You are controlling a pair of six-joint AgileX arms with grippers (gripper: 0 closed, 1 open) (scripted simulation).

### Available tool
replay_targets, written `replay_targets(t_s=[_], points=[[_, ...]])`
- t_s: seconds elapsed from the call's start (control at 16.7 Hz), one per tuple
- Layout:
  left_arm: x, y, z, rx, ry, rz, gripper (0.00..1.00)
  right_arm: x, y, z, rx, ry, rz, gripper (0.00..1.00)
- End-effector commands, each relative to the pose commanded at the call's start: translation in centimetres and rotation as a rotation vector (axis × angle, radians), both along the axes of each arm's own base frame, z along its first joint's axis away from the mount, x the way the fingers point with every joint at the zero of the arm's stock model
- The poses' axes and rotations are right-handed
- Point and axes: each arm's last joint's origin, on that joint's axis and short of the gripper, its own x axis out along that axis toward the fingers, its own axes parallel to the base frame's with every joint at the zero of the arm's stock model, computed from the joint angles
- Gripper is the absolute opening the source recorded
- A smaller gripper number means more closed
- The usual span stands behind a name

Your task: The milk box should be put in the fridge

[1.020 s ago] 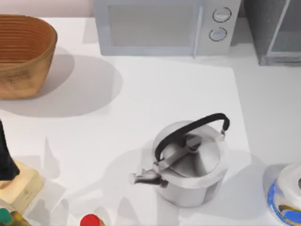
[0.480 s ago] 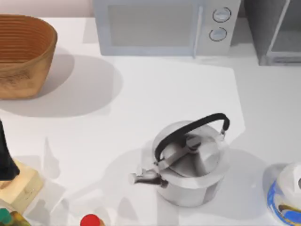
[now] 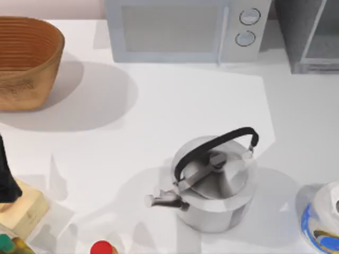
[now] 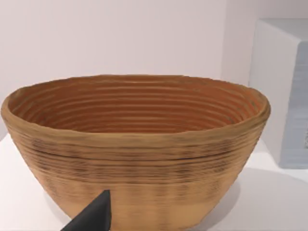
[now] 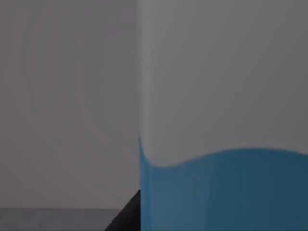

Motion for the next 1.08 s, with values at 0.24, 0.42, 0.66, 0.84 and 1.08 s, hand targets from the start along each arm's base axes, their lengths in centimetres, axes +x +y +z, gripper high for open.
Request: replay_targets(t_s=[0.24, 0.42, 0.66, 0.84, 1.08], points=[[0.00, 0.00, 0.00, 0.000, 0.000, 0.000, 1.00, 0.00, 0.00, 0.00, 0.000, 0.000, 0.000, 0.38], [0.00, 0.00, 0.00, 0.000, 0.000, 0.000, 1.00, 0.00, 0.00, 0.00, 0.000, 0.000, 0.000, 0.60], [0.00, 0.00, 0.00, 0.000, 0.000, 0.000, 1.00, 0.00, 0.00, 0.00, 0.000, 0.000, 0.000, 0.90], [0.00, 0.00, 0.00, 0.000, 0.000, 0.000, 1.00, 0.00, 0.00, 0.00, 0.000, 0.000, 0.000, 1.00], [0.00, 0.00, 0.00, 0.000, 0.000, 0.000, 1.00, 0.00, 0.00, 0.00, 0.000, 0.000, 0.000, 1.00]])
